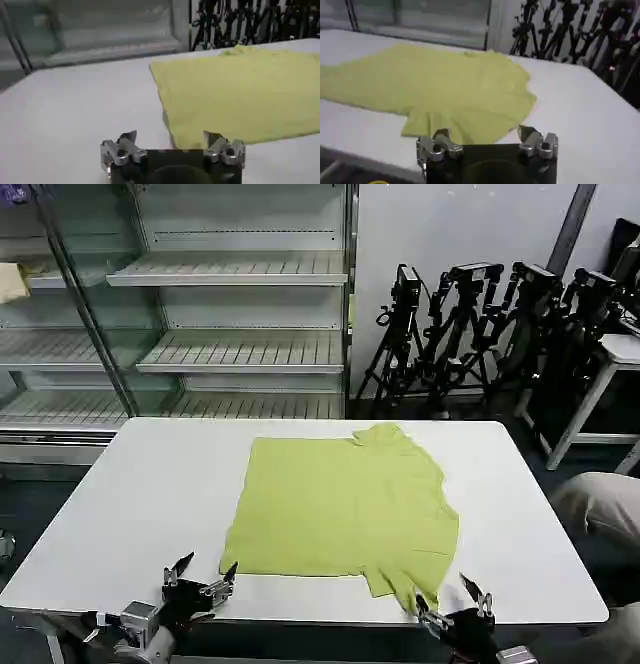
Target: Fold and organize the clothes.
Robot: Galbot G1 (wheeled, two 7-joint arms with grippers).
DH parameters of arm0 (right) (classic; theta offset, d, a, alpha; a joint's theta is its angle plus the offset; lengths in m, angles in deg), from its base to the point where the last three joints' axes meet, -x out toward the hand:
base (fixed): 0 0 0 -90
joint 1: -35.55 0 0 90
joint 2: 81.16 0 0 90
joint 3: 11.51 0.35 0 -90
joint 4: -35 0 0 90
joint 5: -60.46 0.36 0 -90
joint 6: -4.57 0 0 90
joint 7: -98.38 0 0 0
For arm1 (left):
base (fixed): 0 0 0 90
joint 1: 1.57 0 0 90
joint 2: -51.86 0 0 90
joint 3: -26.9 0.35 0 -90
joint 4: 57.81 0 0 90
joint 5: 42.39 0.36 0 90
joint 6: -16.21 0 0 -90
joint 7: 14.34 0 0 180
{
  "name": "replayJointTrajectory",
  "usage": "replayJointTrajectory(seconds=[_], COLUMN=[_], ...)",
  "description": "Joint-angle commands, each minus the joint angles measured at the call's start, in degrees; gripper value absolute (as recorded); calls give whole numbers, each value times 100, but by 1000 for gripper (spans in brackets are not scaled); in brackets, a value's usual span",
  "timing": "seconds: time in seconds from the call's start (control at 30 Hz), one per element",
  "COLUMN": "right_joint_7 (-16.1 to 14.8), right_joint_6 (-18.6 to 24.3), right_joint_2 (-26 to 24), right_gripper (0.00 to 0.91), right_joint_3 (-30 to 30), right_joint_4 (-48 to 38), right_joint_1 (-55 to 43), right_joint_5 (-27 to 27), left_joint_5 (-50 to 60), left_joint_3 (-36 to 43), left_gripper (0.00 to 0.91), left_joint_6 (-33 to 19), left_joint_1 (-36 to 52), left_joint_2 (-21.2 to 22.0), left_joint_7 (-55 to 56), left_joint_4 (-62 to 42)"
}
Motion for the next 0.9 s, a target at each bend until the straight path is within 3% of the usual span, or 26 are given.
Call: replayJointTrajectory(seconds=[0.03,0.23,0.9], right_joint_7=[98,173,42], right_joint_6=[-141,-422,-588], right_joint_2=[27,20,-78], right_gripper=[0,0,0], right_joint_3=[-35,-50,-96], right_joint_4=[100,15,159], right_joint_1=[380,192,-326], right_joint_5=[106,399,727], left_joint_5=[-307,-509,-485], left_joint_3=[-4,91,82], left_gripper=[10,10,20], left_joint_6=[333,332,283], left_joint_1=[5,191,274], left_joint_2=[17,12,-32], left_joint_7=[44,0,-176], left_joint_4=[-28,-156,-77])
